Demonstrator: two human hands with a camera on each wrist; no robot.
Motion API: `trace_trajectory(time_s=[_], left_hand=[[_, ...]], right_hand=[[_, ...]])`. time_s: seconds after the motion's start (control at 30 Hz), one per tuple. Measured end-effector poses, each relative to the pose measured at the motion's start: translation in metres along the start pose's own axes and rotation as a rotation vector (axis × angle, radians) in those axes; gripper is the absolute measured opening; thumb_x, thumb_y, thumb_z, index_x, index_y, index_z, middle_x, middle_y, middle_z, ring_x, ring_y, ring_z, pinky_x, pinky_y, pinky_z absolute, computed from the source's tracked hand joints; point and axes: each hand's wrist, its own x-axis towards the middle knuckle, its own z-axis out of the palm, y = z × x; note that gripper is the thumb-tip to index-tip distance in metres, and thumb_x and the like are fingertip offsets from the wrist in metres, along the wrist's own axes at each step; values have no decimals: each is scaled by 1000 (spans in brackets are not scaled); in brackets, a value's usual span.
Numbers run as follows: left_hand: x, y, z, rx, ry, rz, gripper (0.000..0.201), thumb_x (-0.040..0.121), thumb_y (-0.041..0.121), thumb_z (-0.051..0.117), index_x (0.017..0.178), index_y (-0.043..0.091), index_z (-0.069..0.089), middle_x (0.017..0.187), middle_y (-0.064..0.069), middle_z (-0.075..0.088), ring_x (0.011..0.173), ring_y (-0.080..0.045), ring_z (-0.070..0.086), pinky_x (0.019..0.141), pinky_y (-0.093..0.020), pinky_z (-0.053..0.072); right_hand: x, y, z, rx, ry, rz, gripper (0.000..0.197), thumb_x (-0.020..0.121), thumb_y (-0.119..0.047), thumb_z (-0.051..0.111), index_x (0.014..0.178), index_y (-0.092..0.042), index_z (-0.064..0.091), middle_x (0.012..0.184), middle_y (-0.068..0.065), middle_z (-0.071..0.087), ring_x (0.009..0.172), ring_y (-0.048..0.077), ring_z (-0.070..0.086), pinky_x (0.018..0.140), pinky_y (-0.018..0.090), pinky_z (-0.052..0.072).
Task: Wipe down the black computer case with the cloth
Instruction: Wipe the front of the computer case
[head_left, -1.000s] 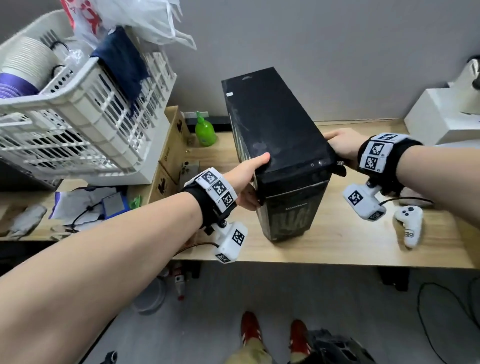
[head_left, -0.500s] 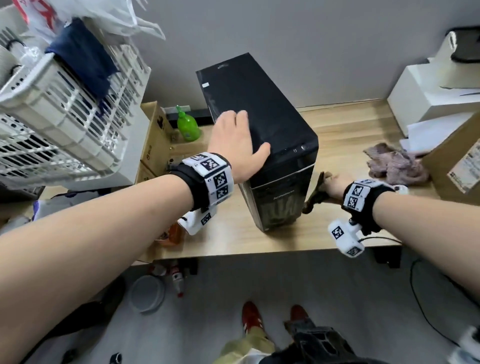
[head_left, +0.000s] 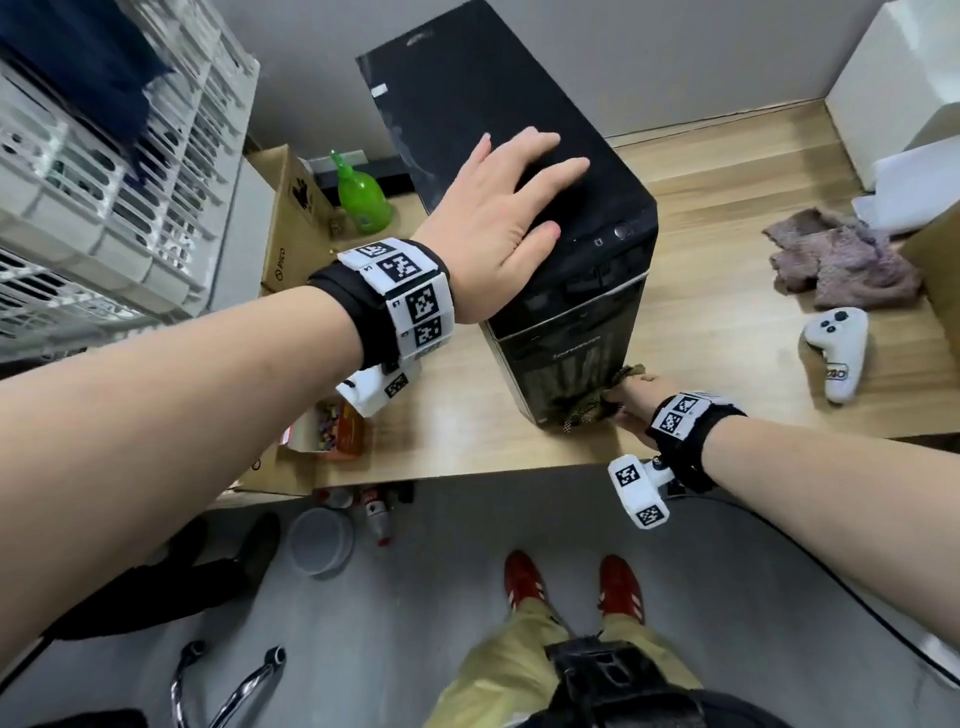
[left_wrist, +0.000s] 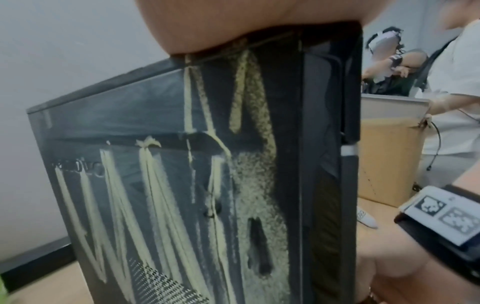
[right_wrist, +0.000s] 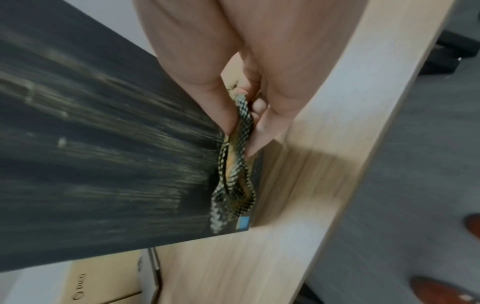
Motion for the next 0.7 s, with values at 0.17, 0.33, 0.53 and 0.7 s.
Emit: trace_trajectory(time_s=[0.17, 0.33, 0.53, 0.7], left_hand=[[3, 3, -6, 70, -73, 82, 55, 97, 29, 26, 151, 28, 33, 158, -1, 29, 150, -23, 18, 122, -51, 1], [7, 8, -9, -8, -94, 40, 54, 94, 27, 31, 147, 27, 40, 155, -1, 35, 147, -23, 25, 122, -50, 4], [11, 19, -4, -9, -56, 22, 53, 88, 31, 34, 136, 15, 53, 142, -8, 47, 131, -29, 40, 118, -54, 19], [9, 16, 1, 36, -38, 51, 54, 89, 34, 37, 136, 12, 50, 140, -11, 46, 130, -30, 39, 115, -54, 24]], right_hand=[[-31, -19, 3, 429, -137, 71, 41, 77, 10, 62, 116, 2, 56, 115, 21, 66, 95, 31, 68, 81, 35, 57], [-75, -54, -8, 509, -242, -54, 23, 86, 10, 55, 98, -9, 59, 97, 9, 67, 85, 20, 64, 52, 20, 54], [-92, -65, -11, 563, -257, -88, 27, 81, 13, 62, 84, -12, 53, 93, 14, 65, 63, 19, 71, 52, 23, 55], [-68, -43, 4, 553, -210, -63, 38, 77, 20, 62, 93, -11, 45, 99, 18, 63, 82, 29, 68, 51, 27, 56]])
